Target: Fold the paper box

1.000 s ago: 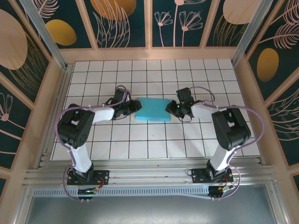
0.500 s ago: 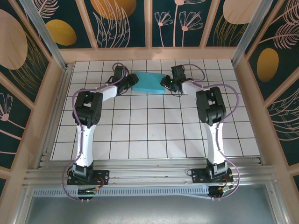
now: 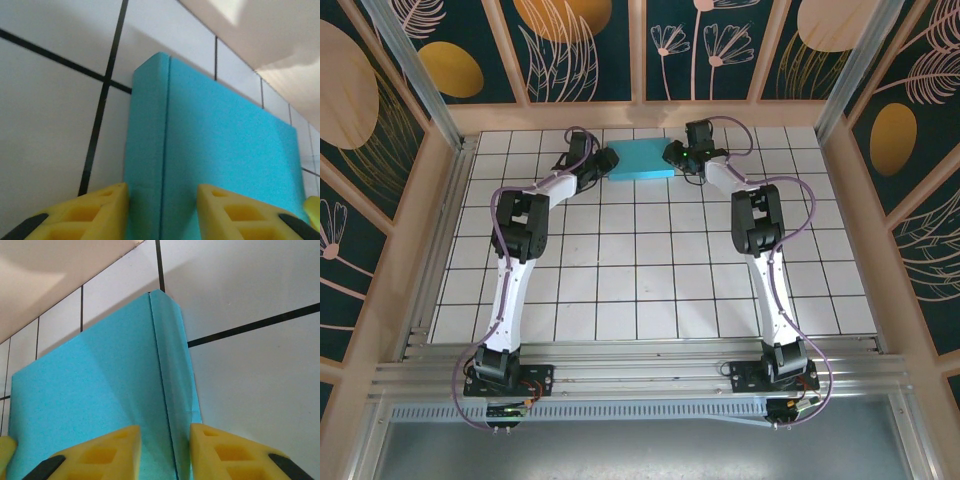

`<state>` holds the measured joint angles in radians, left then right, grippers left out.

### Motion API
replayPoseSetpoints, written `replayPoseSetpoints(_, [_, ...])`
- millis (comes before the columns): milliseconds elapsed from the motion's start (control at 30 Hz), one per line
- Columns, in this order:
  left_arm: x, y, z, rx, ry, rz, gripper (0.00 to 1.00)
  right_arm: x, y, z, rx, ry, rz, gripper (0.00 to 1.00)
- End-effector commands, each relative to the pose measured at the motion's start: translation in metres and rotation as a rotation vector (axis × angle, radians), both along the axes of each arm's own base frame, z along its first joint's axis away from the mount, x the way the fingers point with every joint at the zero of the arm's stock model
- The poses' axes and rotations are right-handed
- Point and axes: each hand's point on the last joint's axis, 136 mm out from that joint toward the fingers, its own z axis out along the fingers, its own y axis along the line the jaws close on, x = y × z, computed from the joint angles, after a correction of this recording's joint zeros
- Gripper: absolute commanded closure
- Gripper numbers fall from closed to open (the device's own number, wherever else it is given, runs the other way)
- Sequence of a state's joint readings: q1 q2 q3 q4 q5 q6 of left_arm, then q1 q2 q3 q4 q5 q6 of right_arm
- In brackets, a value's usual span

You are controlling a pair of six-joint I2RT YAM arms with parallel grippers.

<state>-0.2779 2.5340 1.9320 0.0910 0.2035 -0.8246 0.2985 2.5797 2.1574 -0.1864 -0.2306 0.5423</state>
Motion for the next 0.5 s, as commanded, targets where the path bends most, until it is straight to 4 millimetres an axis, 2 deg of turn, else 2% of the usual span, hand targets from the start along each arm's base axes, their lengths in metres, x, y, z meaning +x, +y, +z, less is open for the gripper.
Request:
replayPoseSetpoints(0, [0.000,-0.004,-0.009,-0.032,0.034,-0.023,0.59,-0.010,0.013,-0.009,0.006,0.038,0.063,0.67])
replayPoseSetpoints(100, [0.005,-0.002,-0.005,-0.049,0.018,-0.032,0.57,-0.014,0.016,-0.005,0.020,0.050,0.070,0.66])
replayPoseSetpoints(300, [0.015,0.001,0.022,-0.052,-0.035,-0.048,0.54,-0.019,0.010,0.010,0.034,0.060,0.039,0.65])
replayPoseSetpoints(367, [0.016,0.002,0.032,-0.050,-0.050,-0.051,0.53,-0.020,0.010,0.018,0.040,0.059,0.030,0.63])
replayPoseSetpoints(467, [0.013,0.006,0.049,-0.036,-0.079,-0.057,0.50,-0.020,0.007,0.041,0.041,0.037,0.023,0.60])
